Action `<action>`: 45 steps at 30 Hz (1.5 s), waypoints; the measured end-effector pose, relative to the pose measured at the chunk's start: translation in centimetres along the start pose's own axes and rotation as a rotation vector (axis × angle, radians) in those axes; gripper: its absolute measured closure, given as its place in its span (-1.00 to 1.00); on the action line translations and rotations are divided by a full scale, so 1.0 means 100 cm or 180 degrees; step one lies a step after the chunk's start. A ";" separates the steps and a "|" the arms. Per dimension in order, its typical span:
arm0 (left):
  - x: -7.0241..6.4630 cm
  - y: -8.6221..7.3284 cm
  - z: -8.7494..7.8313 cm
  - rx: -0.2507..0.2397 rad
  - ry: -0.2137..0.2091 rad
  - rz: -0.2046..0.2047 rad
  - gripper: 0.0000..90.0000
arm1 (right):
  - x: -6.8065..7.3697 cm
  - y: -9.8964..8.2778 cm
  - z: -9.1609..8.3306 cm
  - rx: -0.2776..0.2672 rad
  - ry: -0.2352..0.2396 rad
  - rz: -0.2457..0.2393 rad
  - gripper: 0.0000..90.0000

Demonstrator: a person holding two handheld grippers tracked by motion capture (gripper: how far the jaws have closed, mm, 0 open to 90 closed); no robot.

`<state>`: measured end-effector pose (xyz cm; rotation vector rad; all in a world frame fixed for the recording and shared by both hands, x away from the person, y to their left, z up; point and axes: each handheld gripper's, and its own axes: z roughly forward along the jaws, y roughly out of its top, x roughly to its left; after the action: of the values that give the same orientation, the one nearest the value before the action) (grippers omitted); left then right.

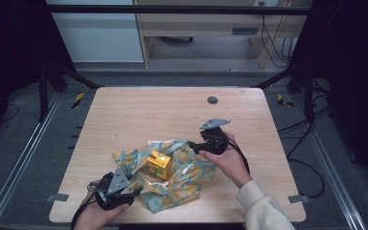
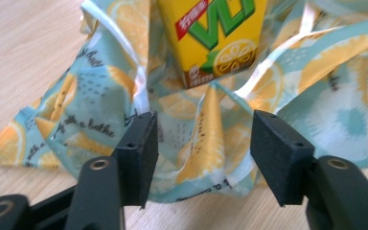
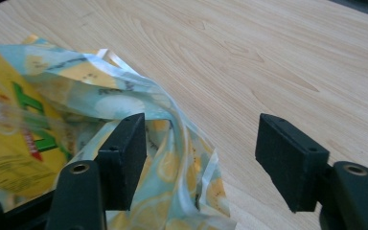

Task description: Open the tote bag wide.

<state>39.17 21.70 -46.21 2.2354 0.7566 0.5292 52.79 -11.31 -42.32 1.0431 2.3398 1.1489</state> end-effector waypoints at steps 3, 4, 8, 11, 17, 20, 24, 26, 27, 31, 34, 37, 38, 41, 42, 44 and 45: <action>-0.001 0.002 -0.002 -0.0052 -0.0003 0.0008 -0.07 | 0.004 -0.003 -0.010 -0.0041 0.0068 0.0001 -0.12; -0.001 0.002 -0.002 -0.0054 -0.0004 0.0011 -0.08 | 0.006 -0.004 -0.013 -0.0045 0.0084 -0.0003 -0.09; 0.000 0.003 -0.005 -0.0143 -0.0011 -0.0002 -0.08 | 0.017 -0.011 -0.024 -0.0105 0.0218 -0.0046 -0.01; -0.001 0.005 -0.012 -0.0328 -0.0108 -0.0047 -0.09 | 0.029 -0.015 -0.026 -0.0095 0.0332 -0.0113 0.01; 0.004 0.009 -0.022 -0.0559 -0.0120 -0.0172 -0.13 | 0.049 -0.027 -0.021 0.0058 0.0485 -0.0242 -0.06; 0.012 0.012 -0.018 -0.0514 0.0040 -0.0240 -0.13 | 0.059 -0.037 -0.014 0.0202 0.0527 -0.0300 -0.13; 0.026 0.021 -0.005 -0.0420 0.0237 -0.0322 -0.13 | 0.068 -0.049 -0.008 0.0320 0.0555 -0.0371 -0.22; 0.033 0.027 0.002 -0.0368 0.0245 -0.0331 -0.17 | 0.072 -0.055 -0.006 0.0379 0.0556 -0.0394 -0.26; 0.037 0.030 0.007 -0.0349 0.0260 -0.0359 -0.17 | 0.073 -0.058 -0.006 0.0403 0.0553 -0.0404 -0.27; 0.046 0.038 0.028 -0.0226 0.0221 -0.0364 -0.19 | 0.075 -0.067 -0.005 0.0449 0.0551 -0.0405 -0.29; 0.048 0.034 0.036 -0.0093 0.0237 -0.0327 0.08 | 0.075 -0.072 -0.008 0.0485 0.0547 -0.0393 -0.22; 0.050 0.028 0.037 -0.0015 0.0294 -0.0313 0.51 | 0.075 -0.079 -0.007 0.0535 0.0569 -0.0419 -0.01; 0.052 0.026 0.038 0.0006 0.0299 -0.0324 0.64 | 0.075 -0.081 -0.006 0.0558 0.0558 -0.0443 0.19; 0.058 0.021 0.040 0.0077 0.0365 -0.0379 0.81 | 0.075 -0.087 -0.004 0.0628 0.0615 -0.0466 0.59; 0.060 0.020 0.041 0.0109 0.0377 -0.0388 0.83 | 0.076 -0.088 -0.004 0.0646 0.0571 -0.0498 0.66; 0.066 0.014 0.044 0.0194 0.0385 -0.0442 0.84 | 0.075 -0.089 -0.004 0.0656 0.0592 -0.0524 0.79; 0.068 0.011 0.045 0.0234 0.0387 -0.0464 0.85 | 0.075 -0.089 -0.004 0.0643 0.0602 -0.0524 0.82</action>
<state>47.16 23.24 -47.43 2.2089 1.0080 0.5781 43.37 -9.64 -48.93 0.8150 2.6797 1.0048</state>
